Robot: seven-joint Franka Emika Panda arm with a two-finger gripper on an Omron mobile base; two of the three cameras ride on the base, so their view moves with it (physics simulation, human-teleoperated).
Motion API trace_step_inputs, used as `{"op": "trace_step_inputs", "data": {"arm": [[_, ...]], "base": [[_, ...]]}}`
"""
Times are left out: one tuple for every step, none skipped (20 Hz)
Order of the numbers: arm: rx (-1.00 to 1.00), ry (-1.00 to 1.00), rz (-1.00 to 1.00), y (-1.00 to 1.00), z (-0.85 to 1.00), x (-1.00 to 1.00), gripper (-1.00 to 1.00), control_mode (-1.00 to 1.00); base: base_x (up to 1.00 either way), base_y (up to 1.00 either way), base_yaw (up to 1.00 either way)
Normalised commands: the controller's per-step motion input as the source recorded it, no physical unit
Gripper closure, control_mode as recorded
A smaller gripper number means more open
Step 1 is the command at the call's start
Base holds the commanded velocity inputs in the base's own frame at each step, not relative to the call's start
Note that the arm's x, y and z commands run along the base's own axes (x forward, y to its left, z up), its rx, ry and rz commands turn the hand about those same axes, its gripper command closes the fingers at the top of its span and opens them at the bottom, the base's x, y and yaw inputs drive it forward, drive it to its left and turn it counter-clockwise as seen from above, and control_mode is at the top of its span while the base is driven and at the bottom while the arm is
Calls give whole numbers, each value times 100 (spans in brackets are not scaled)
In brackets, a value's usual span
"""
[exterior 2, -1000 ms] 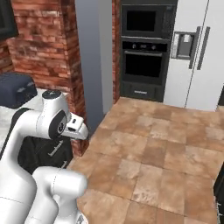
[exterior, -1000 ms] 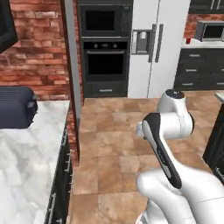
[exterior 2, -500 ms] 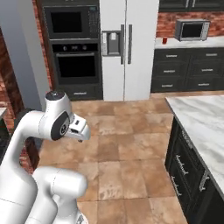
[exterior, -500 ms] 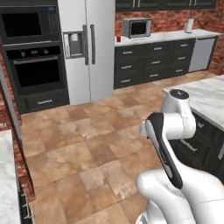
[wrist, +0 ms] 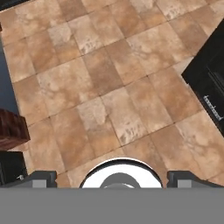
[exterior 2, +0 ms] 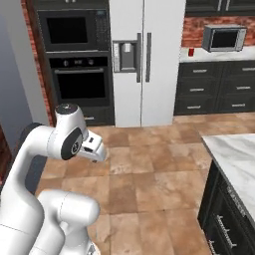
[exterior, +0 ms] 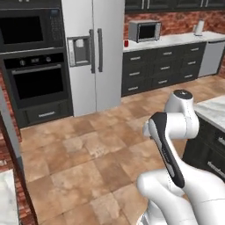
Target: Four empty soda cans are scattered around the kitchen. Gather all the cans and cluster them next to the stove for recycling.
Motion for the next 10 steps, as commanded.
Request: {"op": "trace_step_inputs", "data": {"arm": [[0, 0, 0, 0, 0, 0, -100, 100], [0, 0, 0, 0, 0, 0, -100, 100], [0, 0, 0, 0, 0, 0, -100, 100], [0, 0, 0, 0, 0, 0, -100, 100], [0, 0, 0, 0, 0, 0, -100, 100], [0, 0, 0, 0, 0, 0, -100, 100], [0, 0, 0, 0, 0, 0, -100, 100], [0, 0, 0, 0, 0, 0, -100, 100], [0, 0, 0, 0, 0, 0, -100, 100], [0, 0, 0, 0, 0, 0, -100, 100]], "base": [[100, 21, 0], [100, 26, 0], [100, 33, 0], [100, 47, 0], [100, 52, 0], [100, 55, 0], [100, 60, 0], [100, 62, 0], [100, 69, 0], [100, 59, 0]]}}
